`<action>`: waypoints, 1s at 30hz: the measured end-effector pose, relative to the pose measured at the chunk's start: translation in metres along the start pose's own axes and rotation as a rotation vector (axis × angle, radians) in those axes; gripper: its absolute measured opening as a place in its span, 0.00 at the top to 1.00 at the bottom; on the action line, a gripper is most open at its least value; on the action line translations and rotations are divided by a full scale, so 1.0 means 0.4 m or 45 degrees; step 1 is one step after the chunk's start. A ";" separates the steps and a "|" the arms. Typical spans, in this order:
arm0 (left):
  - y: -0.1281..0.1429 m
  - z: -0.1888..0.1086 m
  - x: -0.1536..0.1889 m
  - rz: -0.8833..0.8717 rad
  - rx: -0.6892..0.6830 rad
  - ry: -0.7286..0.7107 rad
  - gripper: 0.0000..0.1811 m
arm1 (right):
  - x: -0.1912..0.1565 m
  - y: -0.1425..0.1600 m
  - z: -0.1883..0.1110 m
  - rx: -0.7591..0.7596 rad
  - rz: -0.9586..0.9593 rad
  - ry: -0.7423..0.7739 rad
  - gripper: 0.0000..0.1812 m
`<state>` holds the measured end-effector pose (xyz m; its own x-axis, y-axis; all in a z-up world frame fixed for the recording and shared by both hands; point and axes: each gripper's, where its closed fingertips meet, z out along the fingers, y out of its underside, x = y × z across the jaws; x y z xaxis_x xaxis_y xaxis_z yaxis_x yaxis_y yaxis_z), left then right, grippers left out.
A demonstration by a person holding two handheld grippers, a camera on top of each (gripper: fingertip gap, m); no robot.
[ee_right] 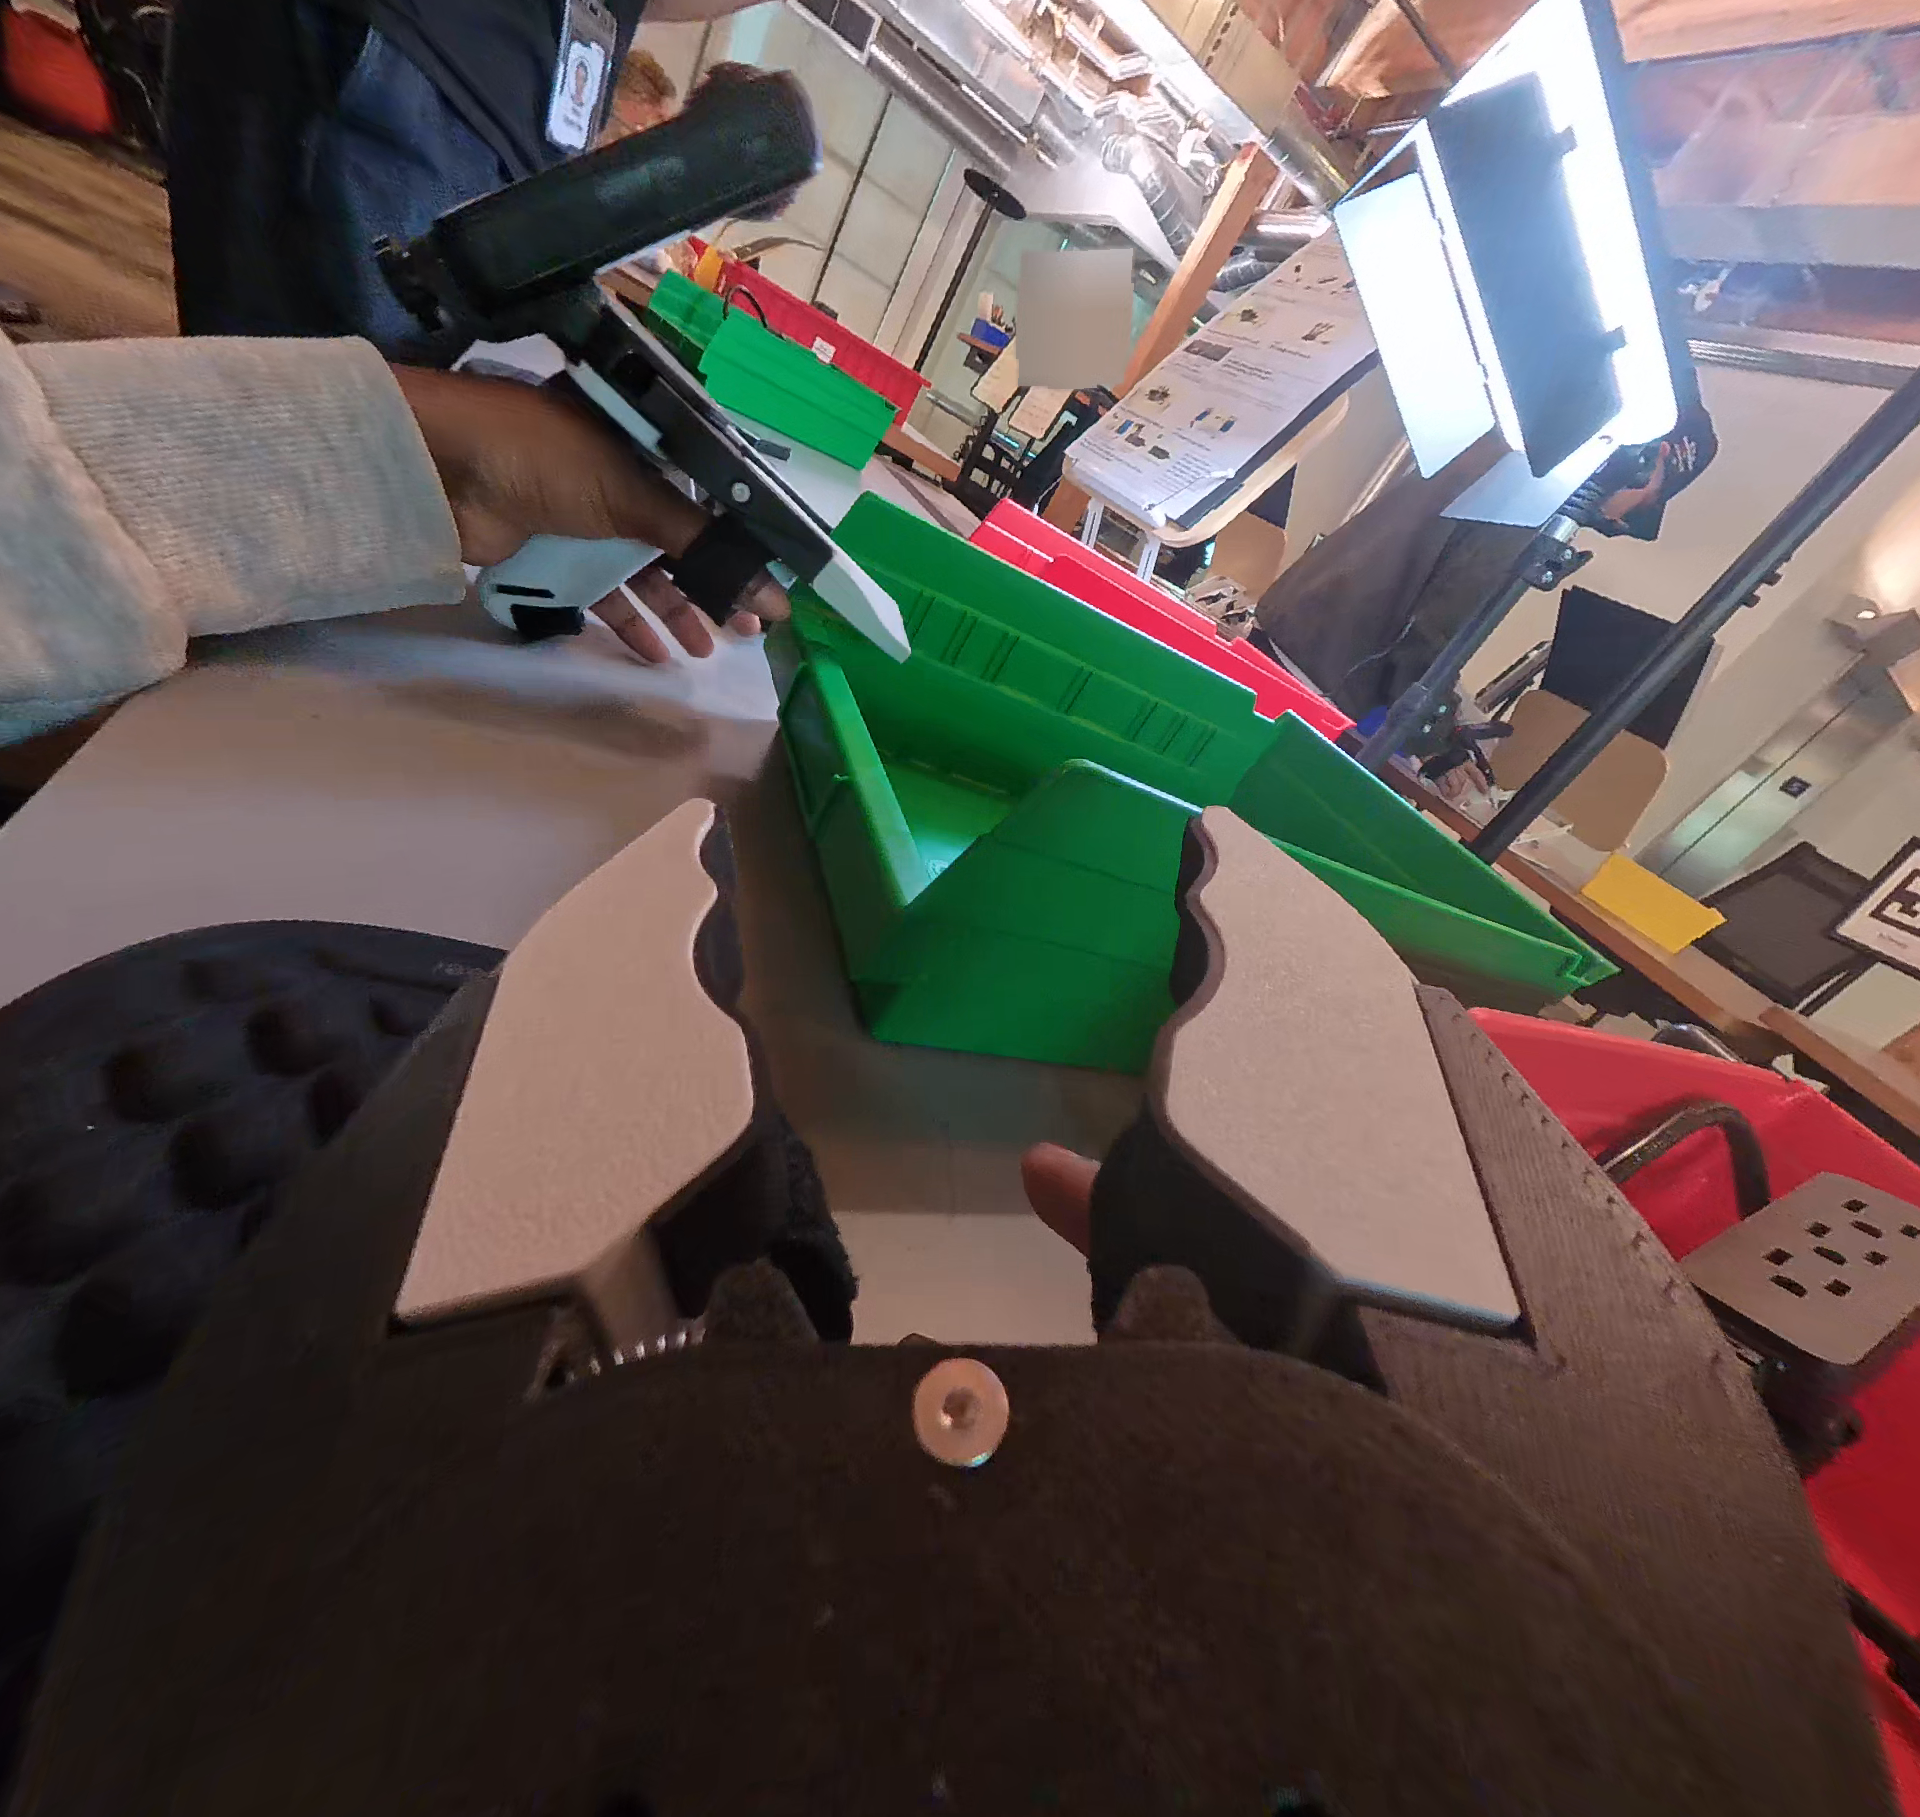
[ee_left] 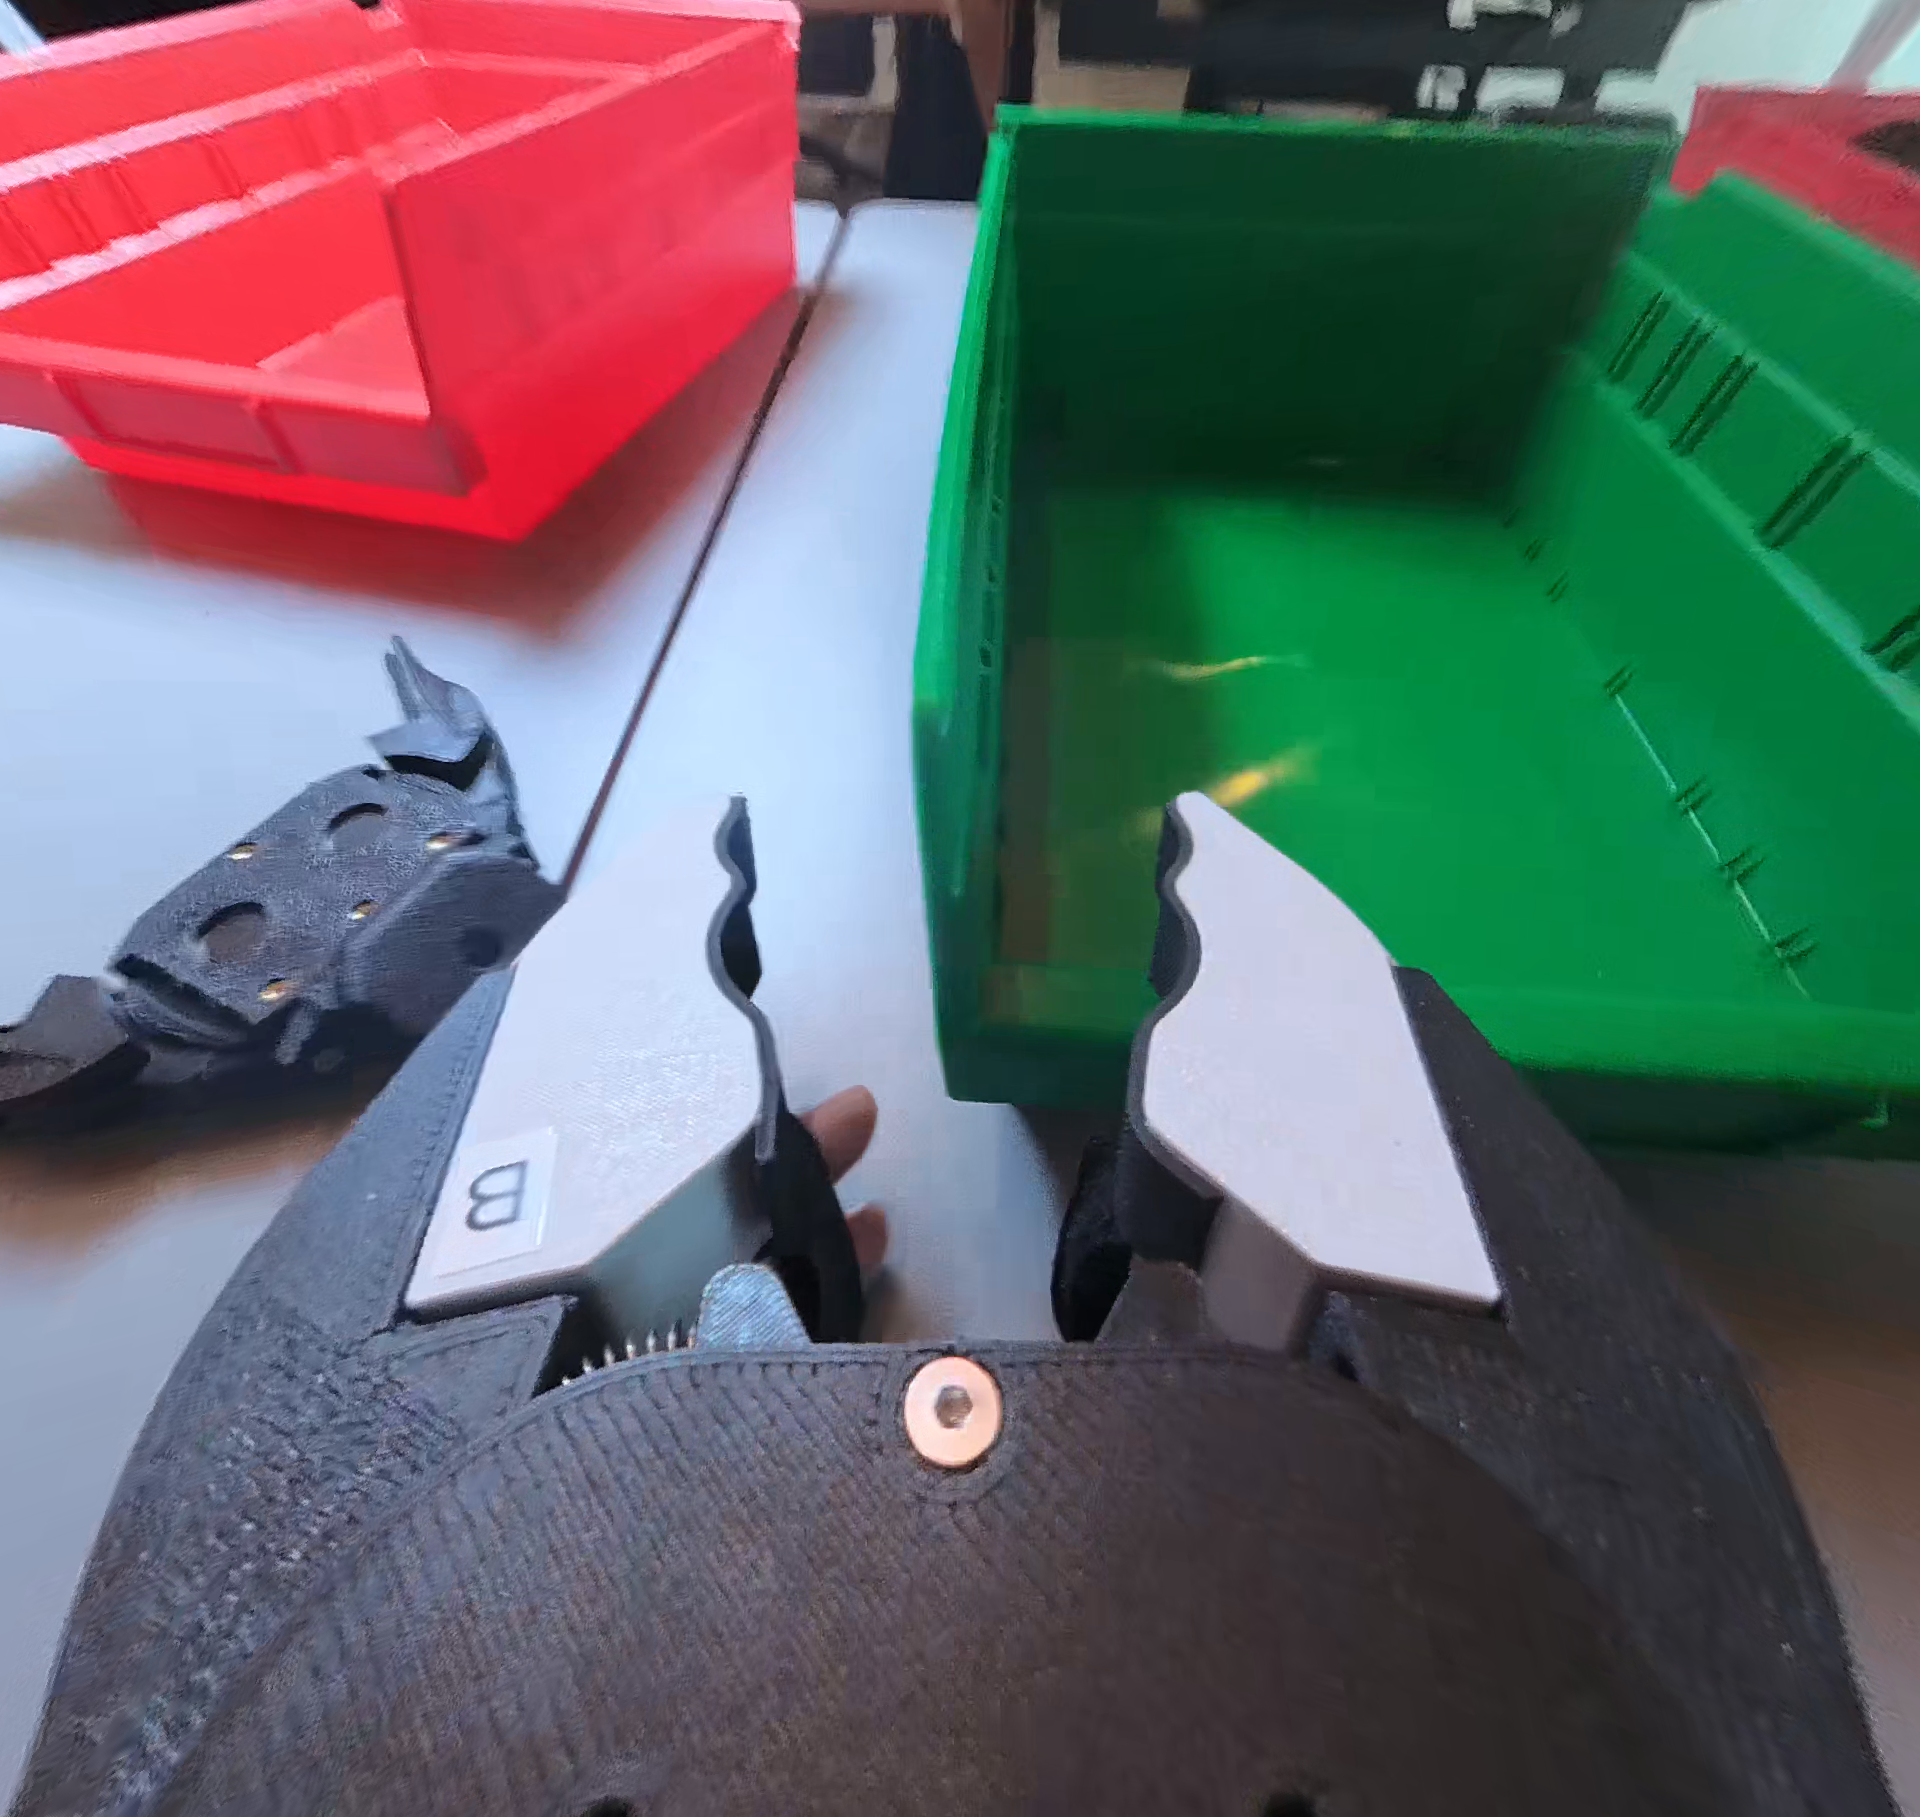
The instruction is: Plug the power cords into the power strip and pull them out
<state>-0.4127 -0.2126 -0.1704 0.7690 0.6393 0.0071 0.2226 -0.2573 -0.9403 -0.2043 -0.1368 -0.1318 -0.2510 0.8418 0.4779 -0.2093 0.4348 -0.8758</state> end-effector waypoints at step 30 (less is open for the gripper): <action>0.076 -0.134 0.126 0.204 -0.071 -0.078 0.94 | 0.077 0.102 0.016 -0.368 0.328 0.155 0.72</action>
<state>-0.3351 -0.2270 -0.1803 0.7597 0.6295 -0.1633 0.1348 -0.3981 -0.9074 -0.2267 -0.0953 -0.1526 -0.1434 0.9592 0.2438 0.1243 0.2619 -0.9571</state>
